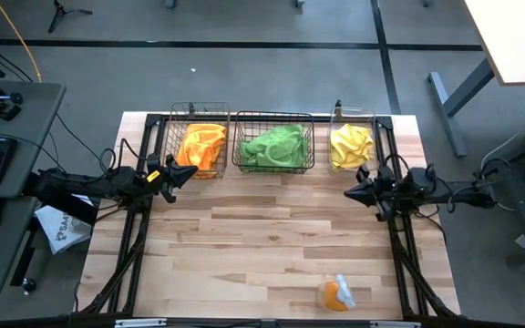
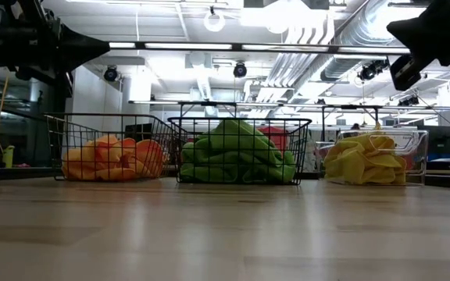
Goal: Sort microfiber towel by color & place in baskets
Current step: Return to Home Position
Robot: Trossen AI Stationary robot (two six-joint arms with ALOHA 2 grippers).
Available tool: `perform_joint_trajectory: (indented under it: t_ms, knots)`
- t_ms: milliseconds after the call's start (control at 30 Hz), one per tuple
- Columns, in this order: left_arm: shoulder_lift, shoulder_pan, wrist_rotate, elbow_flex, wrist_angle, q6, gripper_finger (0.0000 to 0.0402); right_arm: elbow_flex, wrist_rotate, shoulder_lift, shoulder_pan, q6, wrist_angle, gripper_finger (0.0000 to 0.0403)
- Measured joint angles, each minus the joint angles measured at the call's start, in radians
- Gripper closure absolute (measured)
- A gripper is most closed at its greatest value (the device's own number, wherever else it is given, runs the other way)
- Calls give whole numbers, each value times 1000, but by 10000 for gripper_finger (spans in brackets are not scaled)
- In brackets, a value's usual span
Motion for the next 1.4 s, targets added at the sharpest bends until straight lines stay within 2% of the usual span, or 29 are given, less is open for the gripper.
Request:
perform_joint_trajectory:
  t_ms: [67, 300, 467, 1400]
  knots:
    - [0, 0, 0, 0, 0, 0, 399, -58, -6, 0, 0, 6, 91, 403]
    - [1, 0, 0, 0, -4, 0, 399, -51, 10, 0, -3, -70, 35, 403]
    - [1, 0, 0, 0, -12, 0, 399, -51, 108, 0, -3, -75, -61, 403]
    - [1, 0, 0, 0, -15, 0, 399, -50, 89, 2, 3, -69, -92, 402]
